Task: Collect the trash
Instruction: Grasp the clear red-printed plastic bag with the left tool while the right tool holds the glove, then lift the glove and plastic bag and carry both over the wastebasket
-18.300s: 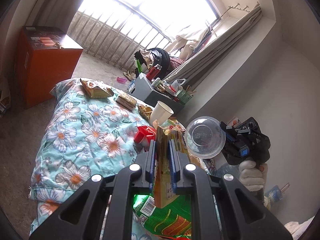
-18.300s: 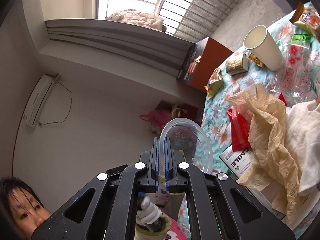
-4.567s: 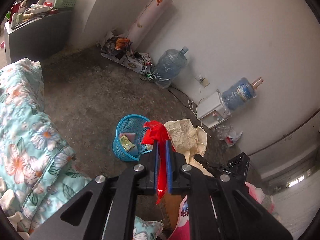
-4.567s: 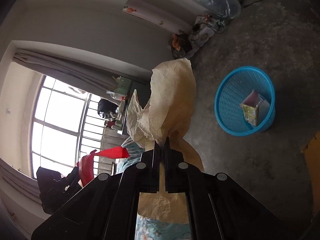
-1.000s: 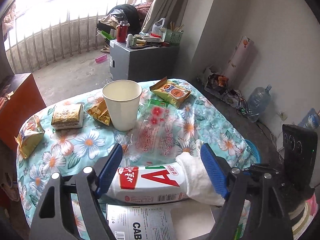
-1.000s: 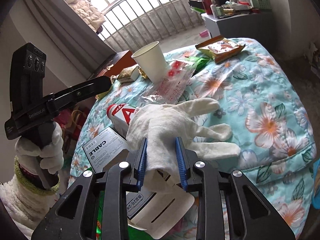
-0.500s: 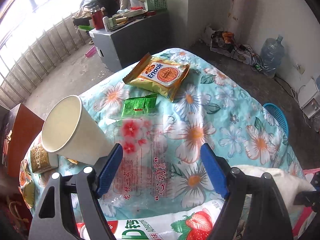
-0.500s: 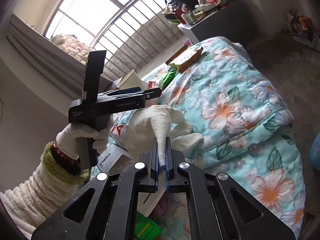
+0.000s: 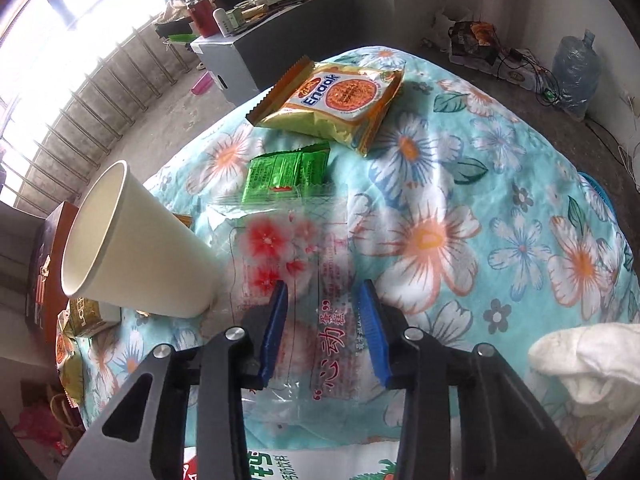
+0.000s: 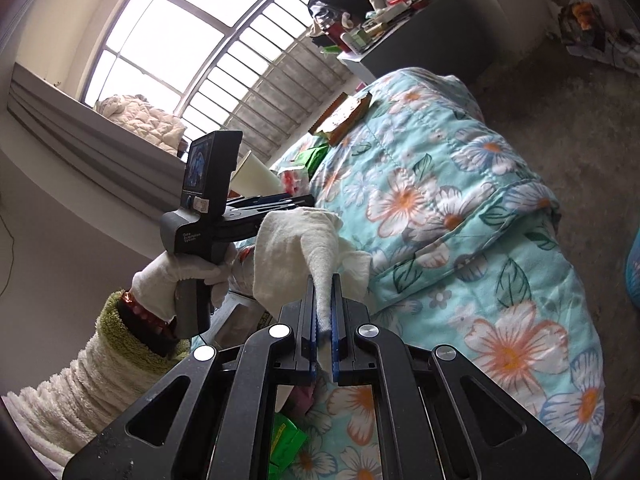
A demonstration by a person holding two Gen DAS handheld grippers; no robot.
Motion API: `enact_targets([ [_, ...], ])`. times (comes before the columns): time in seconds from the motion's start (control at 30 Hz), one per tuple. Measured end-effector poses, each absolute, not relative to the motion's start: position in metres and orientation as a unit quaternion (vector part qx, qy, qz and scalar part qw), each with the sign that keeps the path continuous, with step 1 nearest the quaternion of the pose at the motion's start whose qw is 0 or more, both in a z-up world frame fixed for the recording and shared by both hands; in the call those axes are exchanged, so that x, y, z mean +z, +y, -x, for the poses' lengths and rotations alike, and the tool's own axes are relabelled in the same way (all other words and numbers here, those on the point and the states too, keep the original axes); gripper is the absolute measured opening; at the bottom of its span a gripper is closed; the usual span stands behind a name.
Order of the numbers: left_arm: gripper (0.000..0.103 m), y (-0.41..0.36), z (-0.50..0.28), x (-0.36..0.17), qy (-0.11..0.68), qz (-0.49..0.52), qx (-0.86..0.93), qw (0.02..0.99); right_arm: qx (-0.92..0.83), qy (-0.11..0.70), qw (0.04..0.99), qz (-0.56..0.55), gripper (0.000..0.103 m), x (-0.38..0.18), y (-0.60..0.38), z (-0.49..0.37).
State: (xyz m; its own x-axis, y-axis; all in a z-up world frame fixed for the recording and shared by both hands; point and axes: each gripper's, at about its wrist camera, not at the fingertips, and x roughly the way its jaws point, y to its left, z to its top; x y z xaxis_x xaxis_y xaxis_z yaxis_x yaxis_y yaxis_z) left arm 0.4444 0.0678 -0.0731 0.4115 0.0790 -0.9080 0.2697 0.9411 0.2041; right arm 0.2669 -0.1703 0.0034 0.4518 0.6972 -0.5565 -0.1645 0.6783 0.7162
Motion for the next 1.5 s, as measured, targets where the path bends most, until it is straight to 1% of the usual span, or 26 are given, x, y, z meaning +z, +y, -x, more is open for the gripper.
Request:
enact_targets([
  [0.07, 0.016, 0.071, -0.443, -0.072, 0.542, -0.147, -0.065, 0.825, 0.27, 0.447, 0.799, -0.298, 0.004, 0.005, -0.172, -0.265],
  [0.13, 0.006, 0.072, -0.443, -0.071, 0.543, -0.14, -0.071, 0.825, 0.269, 0.448, 0.798, -0.299, 0.004, 0.005, -0.172, -0.266],
  [0.17, 0.003, 0.073, -0.442, -0.07, 0.541, -0.135, -0.073, 0.827, 0.269, 0.448, 0.798, -0.299, 0.004, 0.004, -0.173, -0.266],
  [0.23, 0.001, 0.072, -0.435, -0.066, 0.53, -0.125, -0.081, 0.835, 0.269, 0.448, 0.798, -0.301, 0.004, 0.004, -0.174, -0.266],
  [0.4, 0.0, 0.074, -0.41, -0.047, 0.491, -0.096, -0.104, 0.859, 0.269, 0.448, 0.793, -0.315, 0.004, 0.002, -0.178, -0.263],
  [0.6, 0.0, 0.074, -0.37, -0.011, 0.431, -0.086, -0.12, 0.89, 0.267, 0.445, 0.782, -0.345, 0.004, -0.001, -0.183, -0.259],
  [0.93, 0.0, 0.077, -0.31, 0.05, 0.356, -0.038, -0.162, 0.919, 0.27, 0.42, 0.787, -0.362, 0.004, 0.015, -0.193, -0.244],
  [1.2, 0.0, 0.072, -0.272, 0.082, 0.318, -0.028, -0.185, 0.93, 0.27, 0.398, 0.795, -0.369, 0.004, 0.031, -0.201, -0.23],
  [1.5, 0.0, 0.048, -0.248, 0.102, 0.297, -0.028, -0.215, 0.93, 0.266, 0.369, 0.803, -0.385, 0.004, 0.041, -0.219, -0.208],
])
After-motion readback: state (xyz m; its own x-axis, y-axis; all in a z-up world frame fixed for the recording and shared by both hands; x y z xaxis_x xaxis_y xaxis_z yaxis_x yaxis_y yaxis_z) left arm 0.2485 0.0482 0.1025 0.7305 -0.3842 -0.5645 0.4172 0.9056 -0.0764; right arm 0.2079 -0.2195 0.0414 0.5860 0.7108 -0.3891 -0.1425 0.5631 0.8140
